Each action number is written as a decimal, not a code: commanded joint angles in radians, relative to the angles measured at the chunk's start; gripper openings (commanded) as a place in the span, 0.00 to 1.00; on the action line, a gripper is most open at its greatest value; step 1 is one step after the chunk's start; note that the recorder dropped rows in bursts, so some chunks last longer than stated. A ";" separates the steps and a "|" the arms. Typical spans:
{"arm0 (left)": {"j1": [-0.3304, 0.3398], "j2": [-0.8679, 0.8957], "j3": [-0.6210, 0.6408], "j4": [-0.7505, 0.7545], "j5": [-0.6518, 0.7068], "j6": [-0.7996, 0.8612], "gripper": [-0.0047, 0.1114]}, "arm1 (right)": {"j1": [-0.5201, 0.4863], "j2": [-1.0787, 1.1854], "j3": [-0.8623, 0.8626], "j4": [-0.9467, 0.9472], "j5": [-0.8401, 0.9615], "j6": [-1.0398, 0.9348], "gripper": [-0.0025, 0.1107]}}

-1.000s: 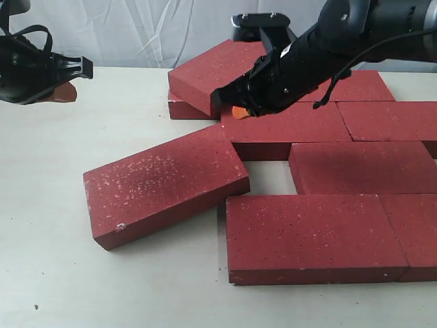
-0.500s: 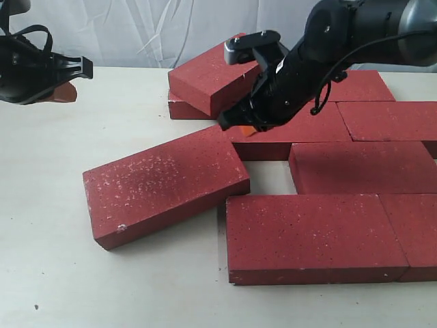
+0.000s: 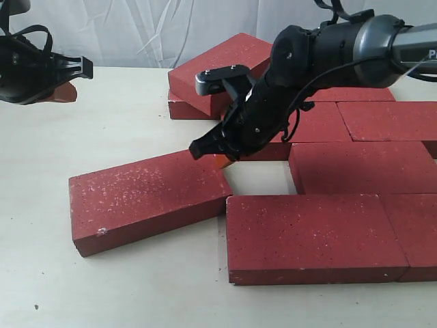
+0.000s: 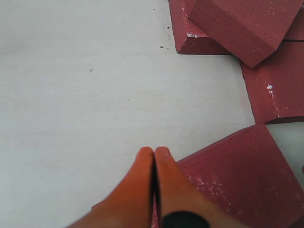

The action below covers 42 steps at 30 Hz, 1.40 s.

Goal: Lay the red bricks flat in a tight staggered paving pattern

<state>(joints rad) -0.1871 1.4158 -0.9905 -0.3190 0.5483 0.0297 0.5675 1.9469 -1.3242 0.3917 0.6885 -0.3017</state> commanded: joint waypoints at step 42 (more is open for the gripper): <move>-0.096 0.100 0.042 -0.155 -0.002 0.260 0.04 | -0.217 -0.185 -0.076 -0.035 0.222 0.105 0.02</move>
<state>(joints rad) -0.2413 1.5161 -0.9518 -0.4584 0.5408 0.2631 0.3542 1.7707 -1.3938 0.3562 0.9098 -0.1988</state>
